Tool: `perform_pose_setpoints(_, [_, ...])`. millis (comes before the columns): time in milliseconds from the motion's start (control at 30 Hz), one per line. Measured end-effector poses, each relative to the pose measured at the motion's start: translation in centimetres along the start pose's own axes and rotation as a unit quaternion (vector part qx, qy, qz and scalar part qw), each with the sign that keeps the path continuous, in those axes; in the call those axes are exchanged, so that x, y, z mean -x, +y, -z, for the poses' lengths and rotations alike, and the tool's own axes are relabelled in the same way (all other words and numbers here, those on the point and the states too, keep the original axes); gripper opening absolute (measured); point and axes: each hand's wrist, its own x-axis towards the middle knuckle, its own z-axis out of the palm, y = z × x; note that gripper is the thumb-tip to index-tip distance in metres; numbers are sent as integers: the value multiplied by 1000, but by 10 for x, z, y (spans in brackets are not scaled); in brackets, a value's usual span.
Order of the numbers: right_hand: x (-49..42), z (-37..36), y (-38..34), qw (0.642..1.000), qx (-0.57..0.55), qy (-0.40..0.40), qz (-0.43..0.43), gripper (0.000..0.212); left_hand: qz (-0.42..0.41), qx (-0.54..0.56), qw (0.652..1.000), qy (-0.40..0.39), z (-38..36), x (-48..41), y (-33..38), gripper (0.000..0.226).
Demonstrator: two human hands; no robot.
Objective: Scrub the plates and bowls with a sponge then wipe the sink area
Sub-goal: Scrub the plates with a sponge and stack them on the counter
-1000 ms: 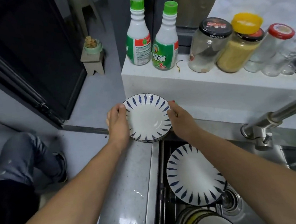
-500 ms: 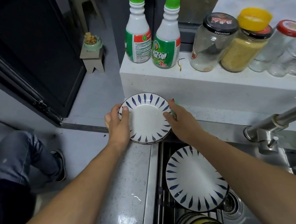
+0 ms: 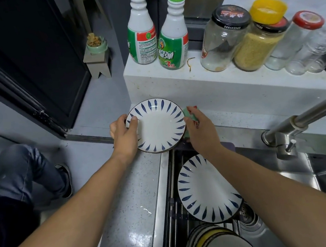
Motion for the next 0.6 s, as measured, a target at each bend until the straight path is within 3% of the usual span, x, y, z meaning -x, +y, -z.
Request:
perform_pose_setpoints(200, [-4, -4, -8, 992, -99, 79, -25, 35, 1, -19, 1000, -13, 1, 8, 1, 47])
perform_pose_setpoints(333, [-5, 4, -20, 948, -266, 143, -97, 33, 1, -36, 999, -26, 1, 14, 2, 60])
perform_pose_setpoints(433, [8, 9, -25, 947, -281, 120, -101, 28, -14, -25, 998, -48, -3, 23, 3, 72])
perform_pose_setpoints(600, [22, 4, -20, 972, -191, 113, -72, 31, -37, -6, 998, -50, -7, 28, 4, 64])
